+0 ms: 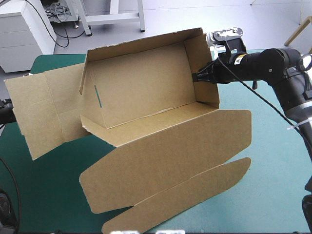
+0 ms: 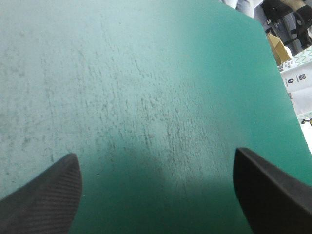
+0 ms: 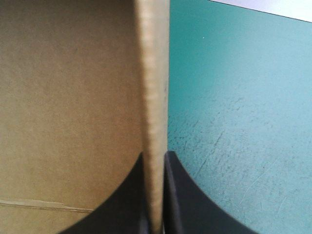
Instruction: Fold the box
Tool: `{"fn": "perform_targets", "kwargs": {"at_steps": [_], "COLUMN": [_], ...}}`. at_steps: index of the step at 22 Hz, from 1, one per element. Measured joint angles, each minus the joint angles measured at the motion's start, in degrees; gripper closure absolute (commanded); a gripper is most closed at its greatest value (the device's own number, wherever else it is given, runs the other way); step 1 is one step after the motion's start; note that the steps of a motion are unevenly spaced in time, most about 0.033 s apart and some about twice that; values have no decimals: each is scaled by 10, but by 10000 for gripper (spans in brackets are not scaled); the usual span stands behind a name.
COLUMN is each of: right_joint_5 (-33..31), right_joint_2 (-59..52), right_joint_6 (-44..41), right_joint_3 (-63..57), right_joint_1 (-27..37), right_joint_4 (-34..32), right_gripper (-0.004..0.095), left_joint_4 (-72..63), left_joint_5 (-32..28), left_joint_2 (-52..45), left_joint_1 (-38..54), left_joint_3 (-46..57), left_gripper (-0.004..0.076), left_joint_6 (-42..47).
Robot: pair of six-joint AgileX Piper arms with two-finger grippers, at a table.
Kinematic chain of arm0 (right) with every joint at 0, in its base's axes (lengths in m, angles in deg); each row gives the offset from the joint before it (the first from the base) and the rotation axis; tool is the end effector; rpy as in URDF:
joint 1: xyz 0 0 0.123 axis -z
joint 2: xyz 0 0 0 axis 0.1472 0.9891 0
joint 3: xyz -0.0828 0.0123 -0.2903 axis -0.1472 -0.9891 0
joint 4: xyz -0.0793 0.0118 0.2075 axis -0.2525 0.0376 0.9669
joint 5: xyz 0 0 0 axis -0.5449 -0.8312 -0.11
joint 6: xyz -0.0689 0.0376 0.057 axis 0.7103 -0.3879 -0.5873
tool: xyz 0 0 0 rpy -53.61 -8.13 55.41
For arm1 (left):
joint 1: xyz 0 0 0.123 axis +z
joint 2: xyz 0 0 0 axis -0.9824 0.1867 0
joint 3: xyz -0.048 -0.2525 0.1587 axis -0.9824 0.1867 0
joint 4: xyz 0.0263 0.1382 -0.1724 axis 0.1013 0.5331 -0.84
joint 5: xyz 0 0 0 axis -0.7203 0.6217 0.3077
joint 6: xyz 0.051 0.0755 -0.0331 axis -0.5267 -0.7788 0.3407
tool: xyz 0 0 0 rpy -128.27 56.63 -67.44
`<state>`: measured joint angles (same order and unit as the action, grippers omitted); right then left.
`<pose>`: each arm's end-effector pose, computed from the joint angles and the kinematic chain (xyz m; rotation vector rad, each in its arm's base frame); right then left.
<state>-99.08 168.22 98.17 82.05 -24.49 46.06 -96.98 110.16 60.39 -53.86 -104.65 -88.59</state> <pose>0.2773 0.1099 0.4606 -0.4665 2.2022 0.4976 0.2660 0.0372 0.3510 -0.0640 2.2703 -0.9945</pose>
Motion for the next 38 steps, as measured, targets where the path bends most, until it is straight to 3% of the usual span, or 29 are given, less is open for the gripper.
{"fn": "perform_targets", "kwargs": {"at_steps": [12, 38], "right_joint_5": [39, 38], "right_joint_2": [14, 14], "right_joint_6": [-37, -88], "right_joint_3": [0, 0], "right_joint_1": [0, -21], "right_joint_4": [-46, -115], "right_gripper": [927, 907], "left_joint_4": [-73, -155], "left_joint_5": [7, 9], "left_joint_2": [-134, -145], "left_joint_1": [-66, -173], "left_joint_3": [-2, -8], "left_gripper": [148, 155], "left_joint_6": [-40, -49]}}
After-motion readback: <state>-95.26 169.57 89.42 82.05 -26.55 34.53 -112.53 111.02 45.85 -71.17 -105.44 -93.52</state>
